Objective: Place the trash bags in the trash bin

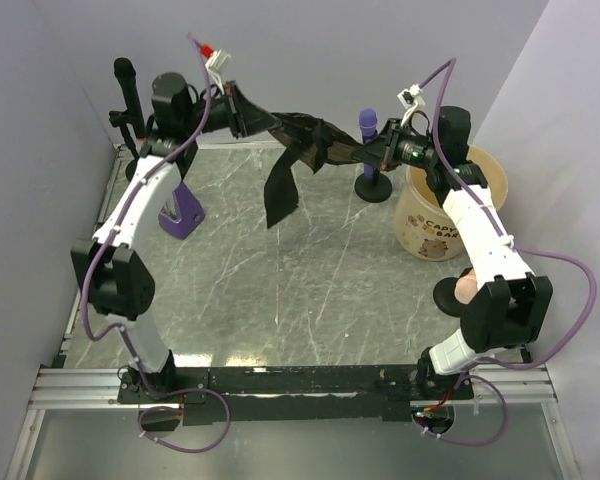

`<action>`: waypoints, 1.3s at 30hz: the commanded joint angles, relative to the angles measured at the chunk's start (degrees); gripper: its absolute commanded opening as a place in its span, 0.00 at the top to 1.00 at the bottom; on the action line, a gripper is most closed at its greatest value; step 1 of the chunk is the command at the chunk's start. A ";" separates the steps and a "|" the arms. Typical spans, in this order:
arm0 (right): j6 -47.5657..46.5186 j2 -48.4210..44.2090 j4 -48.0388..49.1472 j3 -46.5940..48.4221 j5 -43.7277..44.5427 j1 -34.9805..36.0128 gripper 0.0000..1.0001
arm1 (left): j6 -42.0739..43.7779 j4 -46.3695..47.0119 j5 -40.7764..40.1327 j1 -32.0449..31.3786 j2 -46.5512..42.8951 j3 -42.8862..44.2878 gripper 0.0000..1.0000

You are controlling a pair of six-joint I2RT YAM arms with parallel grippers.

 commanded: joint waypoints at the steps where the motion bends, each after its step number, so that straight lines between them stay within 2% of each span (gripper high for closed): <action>1: -7.39 -5.65 -3.97 0.13 6.17 -0.71 1.00 | 2.11 -7.36 10.65 1.52 6.16 12.67 0.99; 2: -8.18 -6.18 -4.67 0.22 8.53 -0.62 1.00 | 2.82 -10.94 11.97 1.87 7.13 14.62 0.99; 6: -11.61 -6.98 -7.49 1.80 17.15 -0.71 1.00 | 2.30 -13.26 16.46 2.84 8.20 15.78 0.99; 10: -16.09 -6.98 -8.63 3.38 17.79 -0.80 1.00 | 2.47 -13.79 20.33 3.02 6.62 12.01 0.99; 11: -16.97 -6.98 -8.90 3.65 17.18 -0.80 1.00 | 3.26 -14.58 19.99 3.02 6.35 11.39 0.99; 12: -17.50 -6.80 -9.25 4.17 15.60 -0.80 1.00 | 7.35 -19.11 17.63 3.02 6.09 11.56 0.99; 14: -16.72 -6.19 -10.91 5.49 10.51 -0.80 1.00 | 17.63 -28.17 7.55 2.85 5.04 13.05 0.99; 15: -15.67 -6.27 -11.27 5.58 8.23 -0.88 1.00 | 22.64 -30.47 0.19 2.23 3.64 12.79 0.89; 16: -13.66 -6.45 -10.92 5.32 6.55 -0.80 1.00 | 26.86 -30.40 -7.45 1.62 1.62 10.79 0.72; 17: -11.29 -6.36 -10.49 5.14 5.14 -0.80 1.00 | 28.99 -26.58 -15.97 0.92 -2.05 6.85 0.57; 18: -9.53 -6.10 -10.39 5.32 3.74 -0.80 1.00 | 30.32 -20.01 -24.93 0.47 -6.35 -0.67 0.44; 20: -4.61 -5.48 -8.56 4.97 0.92 -0.80 1.00 | 35.66 -1.06 -33.50 -0.93 -17.85 -17.70 0.26; 21: -1.63 -5.13 -6.63 4.44 -0.40 -0.88 1.00 | 43.09 4.87 -36.24 -2.50 -22.08 -25.54 0.25; 23: 3.38 -4.78 -3.46 3.65 -2.94 -0.80 1.00 | 57.15 9.31 -35.75 -7.77 -30.18 -36.46 0.25; 26: 7.36 -4.52 -0.29 3.21 -5.32 -0.44 1.00 | 71.16 10.29 -31.89 -13.49 -35.30 -44.67 0.28; 29: 10.35 -4.34 1.73 3.12 -8.32 -0.53 1.00 | 75.42 10.19 -32.13 -18.68 -34.35 -47.06 0.31; 33: 11.06 -4.87 1.91 3.21 -9.11 -0.36 1.00 | 75.68 22.38 -40.29 -25.88 -29.52 -49.43 0.31; 39: 11.58 -5.74 1.65 3.30 -9.02 -0.36 1.00 | 72.88 27.69 -42.86 -29.85 -20.64 -44.26 0.37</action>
